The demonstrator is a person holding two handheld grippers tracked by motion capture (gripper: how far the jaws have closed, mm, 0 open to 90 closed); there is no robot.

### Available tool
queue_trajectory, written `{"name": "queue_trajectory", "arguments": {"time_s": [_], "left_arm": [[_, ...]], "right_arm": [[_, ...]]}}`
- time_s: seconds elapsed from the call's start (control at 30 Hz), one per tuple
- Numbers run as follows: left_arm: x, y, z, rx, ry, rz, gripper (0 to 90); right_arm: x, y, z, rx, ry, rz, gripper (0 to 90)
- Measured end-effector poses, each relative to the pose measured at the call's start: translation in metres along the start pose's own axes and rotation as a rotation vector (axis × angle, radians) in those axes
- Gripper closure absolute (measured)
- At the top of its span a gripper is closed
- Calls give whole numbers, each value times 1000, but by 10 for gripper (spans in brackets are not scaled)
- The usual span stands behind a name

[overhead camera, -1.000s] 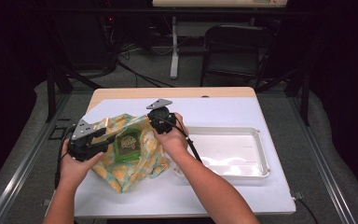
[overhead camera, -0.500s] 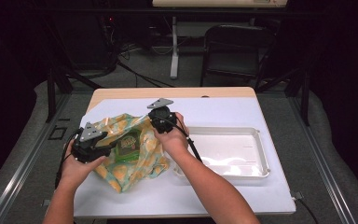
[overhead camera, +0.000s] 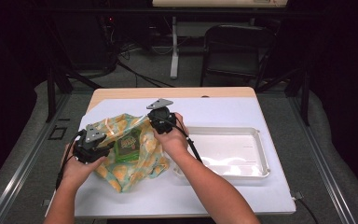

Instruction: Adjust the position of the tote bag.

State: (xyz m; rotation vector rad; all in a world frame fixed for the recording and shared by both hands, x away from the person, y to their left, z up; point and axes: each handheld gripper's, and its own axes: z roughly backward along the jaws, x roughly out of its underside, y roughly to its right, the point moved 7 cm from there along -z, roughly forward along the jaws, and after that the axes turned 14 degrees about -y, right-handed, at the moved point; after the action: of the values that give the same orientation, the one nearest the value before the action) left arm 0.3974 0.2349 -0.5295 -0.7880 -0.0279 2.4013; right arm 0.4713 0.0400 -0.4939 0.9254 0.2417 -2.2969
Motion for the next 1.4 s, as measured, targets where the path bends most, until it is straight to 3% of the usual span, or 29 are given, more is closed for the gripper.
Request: {"name": "queue_trajectory", "arguments": {"time_s": [0.03, 0.17, 0.37, 0.53, 0.63, 0.87, 1.07, 1.4], "left_arm": [[1, 0, -1, 13, -5, 17, 621], [1, 0, -4, 13, -6, 19, 679], [2, -1, -11, -9, -34, 18, 755], [-1, -5, -17, -62, -45, 41, 812], [-3, -8, -18, -74, -36, 60, 845], [-12, -20, -18, -86, 0, 118, 873], [-21, -30, -23, -117, 27, 158, 893], [-23, -42, -45, -87, 24, 201, 896]], "right_arm": [[0, 0, 0, -1, 1, 1, 899], [-1, -1, 1, 1, 7, 3, 899], [-1, -2, 2, -8, 12, 6, 899], [0, -5, 4, -9, 16, 16, 899], [1, -7, 4, -4, 15, 29, 899], [5, -7, 3, 7, 1, 41, 896], [5, -6, -6, 54, -14, 65, 895], [7, 1, -27, 101, -59, 53, 886]]}}
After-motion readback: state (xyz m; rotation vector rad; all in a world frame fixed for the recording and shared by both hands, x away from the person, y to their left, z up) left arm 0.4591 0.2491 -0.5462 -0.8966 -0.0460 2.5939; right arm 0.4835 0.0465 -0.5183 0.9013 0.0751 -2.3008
